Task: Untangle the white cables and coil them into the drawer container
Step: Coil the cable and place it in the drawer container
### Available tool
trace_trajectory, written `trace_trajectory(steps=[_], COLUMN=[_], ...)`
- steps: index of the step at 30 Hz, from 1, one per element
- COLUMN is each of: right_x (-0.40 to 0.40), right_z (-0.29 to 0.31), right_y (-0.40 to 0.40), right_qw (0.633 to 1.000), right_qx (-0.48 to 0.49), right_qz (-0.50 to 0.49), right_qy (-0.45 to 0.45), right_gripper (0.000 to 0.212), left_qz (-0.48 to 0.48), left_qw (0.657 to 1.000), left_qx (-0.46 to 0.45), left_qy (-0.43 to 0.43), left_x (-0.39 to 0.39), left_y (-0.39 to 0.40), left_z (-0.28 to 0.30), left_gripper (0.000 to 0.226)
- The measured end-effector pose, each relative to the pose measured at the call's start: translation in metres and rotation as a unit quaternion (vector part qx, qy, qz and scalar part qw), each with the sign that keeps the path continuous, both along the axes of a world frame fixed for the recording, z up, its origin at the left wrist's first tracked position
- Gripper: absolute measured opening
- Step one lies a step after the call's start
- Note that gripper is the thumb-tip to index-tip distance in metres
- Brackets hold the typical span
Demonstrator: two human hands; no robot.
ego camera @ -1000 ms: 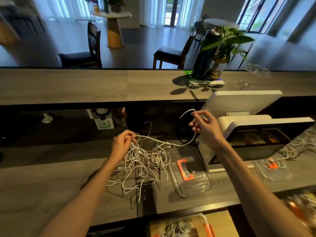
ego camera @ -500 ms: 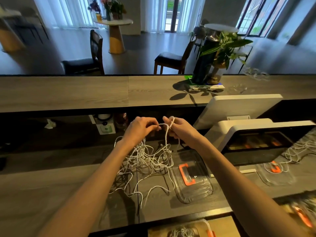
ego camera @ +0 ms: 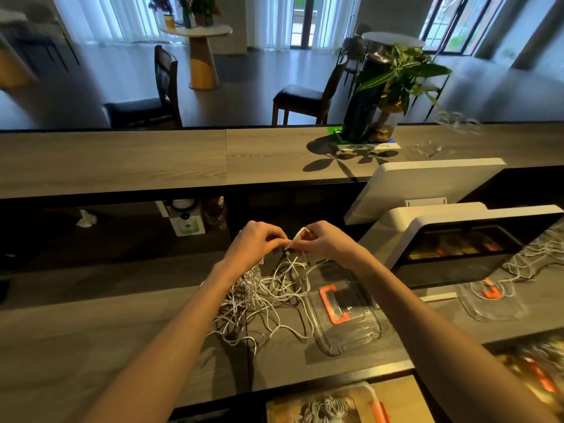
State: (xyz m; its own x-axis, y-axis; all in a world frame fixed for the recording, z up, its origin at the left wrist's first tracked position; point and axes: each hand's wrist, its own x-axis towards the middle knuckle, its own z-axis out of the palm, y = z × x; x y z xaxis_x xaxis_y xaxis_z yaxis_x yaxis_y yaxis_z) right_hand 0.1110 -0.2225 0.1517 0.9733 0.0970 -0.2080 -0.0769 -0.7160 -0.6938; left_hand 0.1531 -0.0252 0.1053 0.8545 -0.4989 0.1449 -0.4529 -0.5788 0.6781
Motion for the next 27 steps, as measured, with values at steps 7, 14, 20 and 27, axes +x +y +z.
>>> trace_trajectory(steps=[7,14,20,27], right_x=[-0.004,-0.008,-0.011,-0.009], right_z=[0.020,0.050,0.052,0.032], right_y=[-0.027,-0.075,-0.083,-0.061], right_qw=[0.991,0.954,0.963,0.986], right_qx=[-0.034,0.072,0.075,0.005], right_qz=[-0.043,-0.201,-0.194,-0.093], right_qy=[-0.125,-0.210,-0.172,-0.140], right_gripper=[0.010,0.013,0.009,0.038], left_qz=[0.046,0.136,0.194,0.197], left_qw=[0.996,0.976,0.969,0.932], left_qx=[0.064,0.113,-0.069,-0.293], left_qy=[0.051,0.127,0.136,0.079], left_x=[-0.003,0.005,0.013,0.038], left_y=[0.019,0.058,0.048,0.019], left_z=[-0.039,-0.087,-0.065,0.018], left_gripper=[0.023,0.034,0.022,0.024])
